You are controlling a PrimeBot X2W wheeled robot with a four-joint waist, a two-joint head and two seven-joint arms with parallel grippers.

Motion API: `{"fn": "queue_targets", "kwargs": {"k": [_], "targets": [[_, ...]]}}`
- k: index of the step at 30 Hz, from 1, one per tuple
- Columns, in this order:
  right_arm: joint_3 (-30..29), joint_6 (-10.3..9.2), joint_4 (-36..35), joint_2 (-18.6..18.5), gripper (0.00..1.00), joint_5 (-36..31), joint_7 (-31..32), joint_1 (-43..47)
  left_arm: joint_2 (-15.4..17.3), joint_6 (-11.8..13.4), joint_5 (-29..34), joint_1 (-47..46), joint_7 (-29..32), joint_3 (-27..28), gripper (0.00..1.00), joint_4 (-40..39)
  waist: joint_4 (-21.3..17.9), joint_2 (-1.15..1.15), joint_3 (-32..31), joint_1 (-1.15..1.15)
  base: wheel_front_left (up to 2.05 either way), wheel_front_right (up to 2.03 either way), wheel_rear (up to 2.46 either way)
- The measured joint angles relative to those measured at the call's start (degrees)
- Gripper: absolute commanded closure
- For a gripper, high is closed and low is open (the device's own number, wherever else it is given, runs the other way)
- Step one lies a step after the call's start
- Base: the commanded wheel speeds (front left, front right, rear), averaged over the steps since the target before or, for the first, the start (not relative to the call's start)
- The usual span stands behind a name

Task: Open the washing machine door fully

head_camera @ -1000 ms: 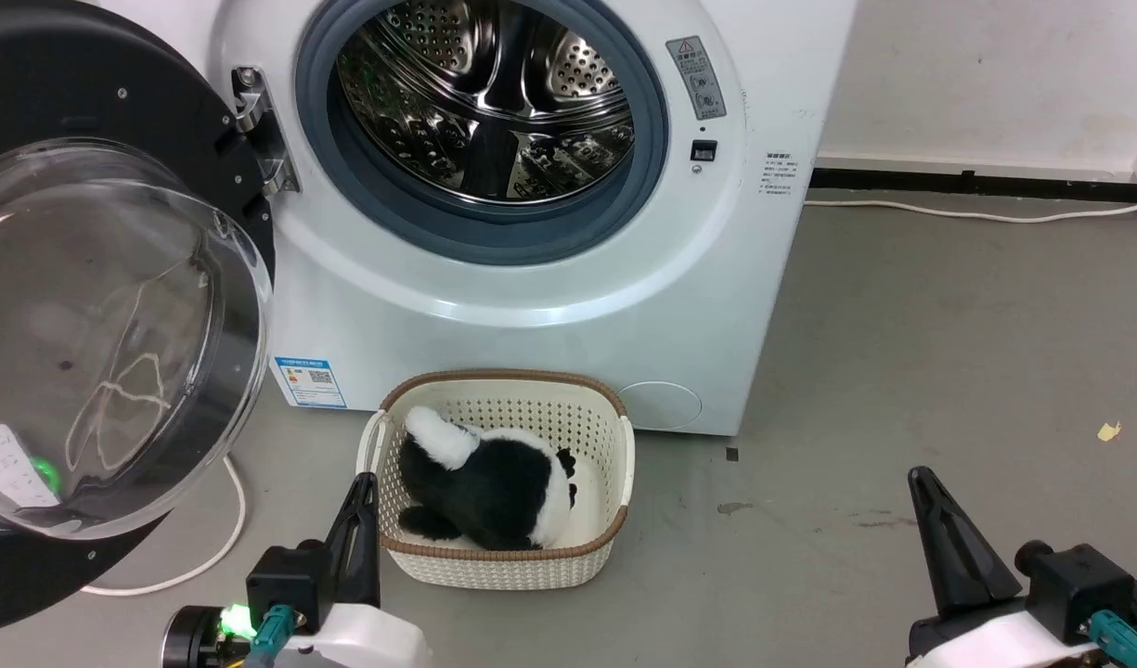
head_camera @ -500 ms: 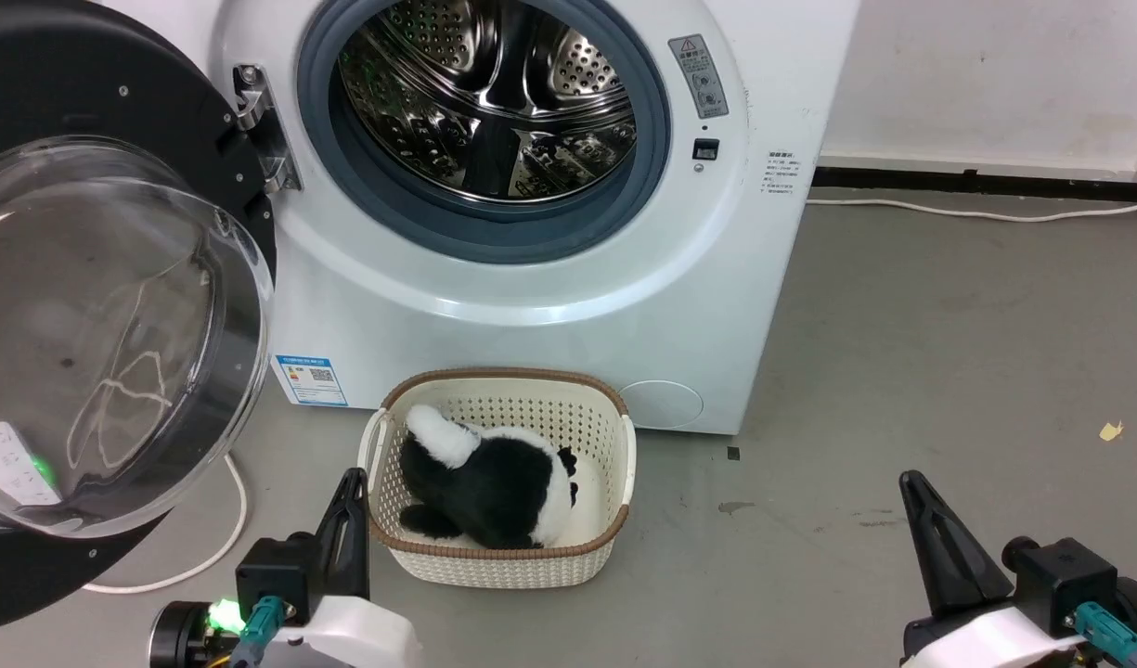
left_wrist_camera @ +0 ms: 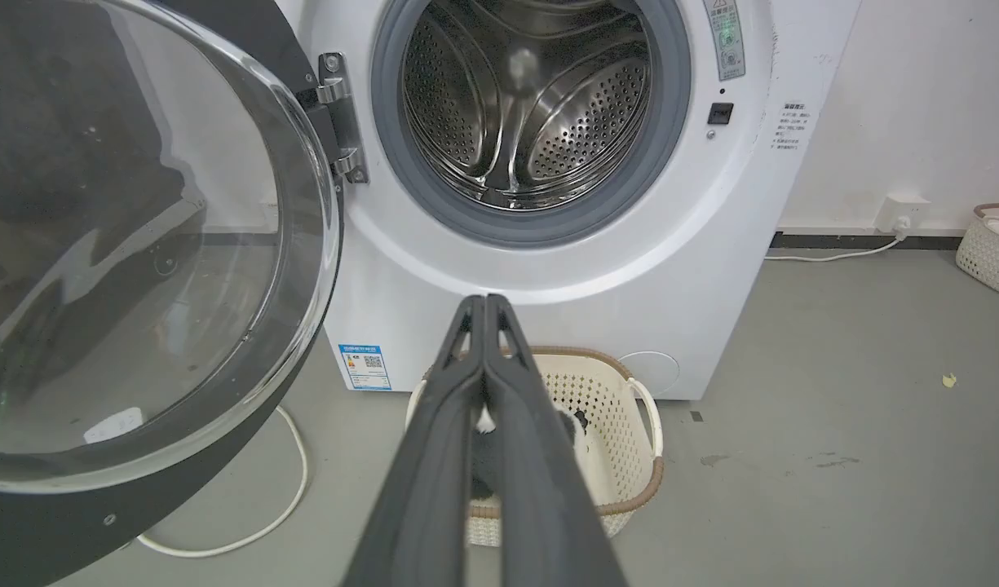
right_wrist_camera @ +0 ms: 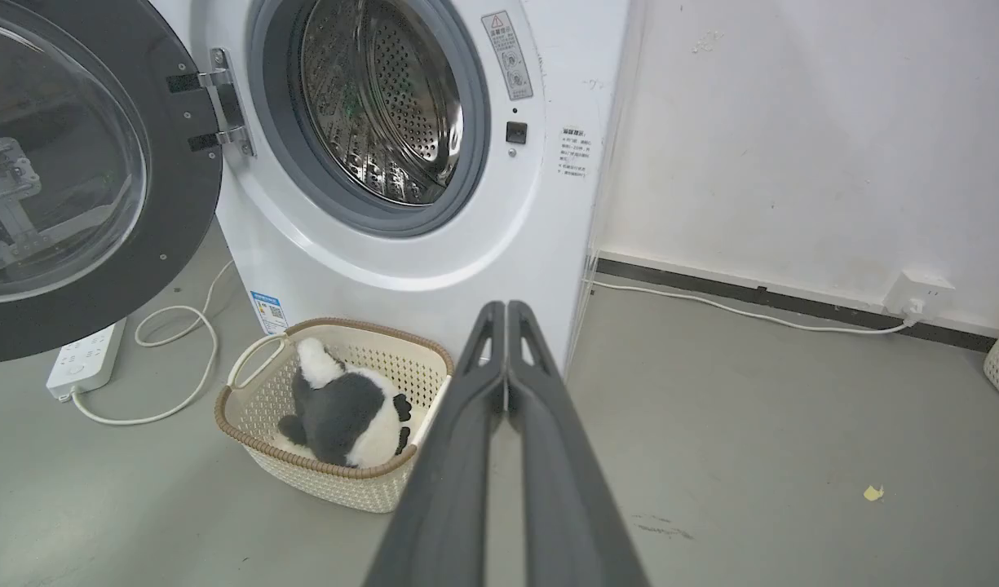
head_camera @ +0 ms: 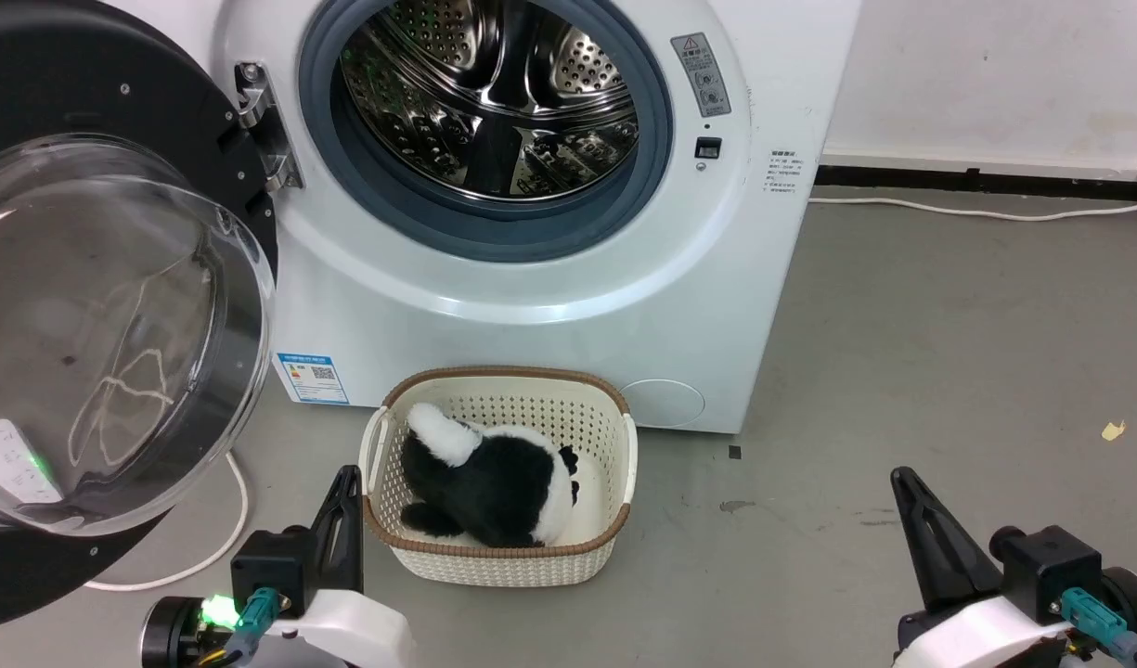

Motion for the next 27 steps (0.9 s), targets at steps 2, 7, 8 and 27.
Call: {"fn": "queue_targets", "kwargs": {"k": [2,7,8,27], "targets": [[0.1,0.00,0.0,0.0,1.00,-0.1,0.1,0.0,0.0,-0.3,0.0,0.0,0.2,0.1,1.00,-0.1,0.0,0.00,0.0,0.00,0.00,0.00,0.00],[0.3,0.00,0.0,0.0,1.00,-0.2,1.0,-0.2,0.0,-0.6,0.2,0.0,1.2,0.8,1.00,-0.9,0.1,0.00,0.1,0.00,0.00,0.00,0.00],[0.3,0.00,0.0,0.0,1.00,-0.3,1.1,-0.2,0.0,-0.6,0.2,0.0,1.2,0.9,1.00,-0.9,0.1,0.00,0.1,0.00,0.00,0.00,0.00],[0.8,0.00,0.2,0.0,1.00,-1.0,3.5,-1.2,0.0,-1.3,1.1,0.0,3.3,1.7,1.00,-2.3,0.2,0.00,0.2,-0.01,0.00,0.00,0.00]]}}
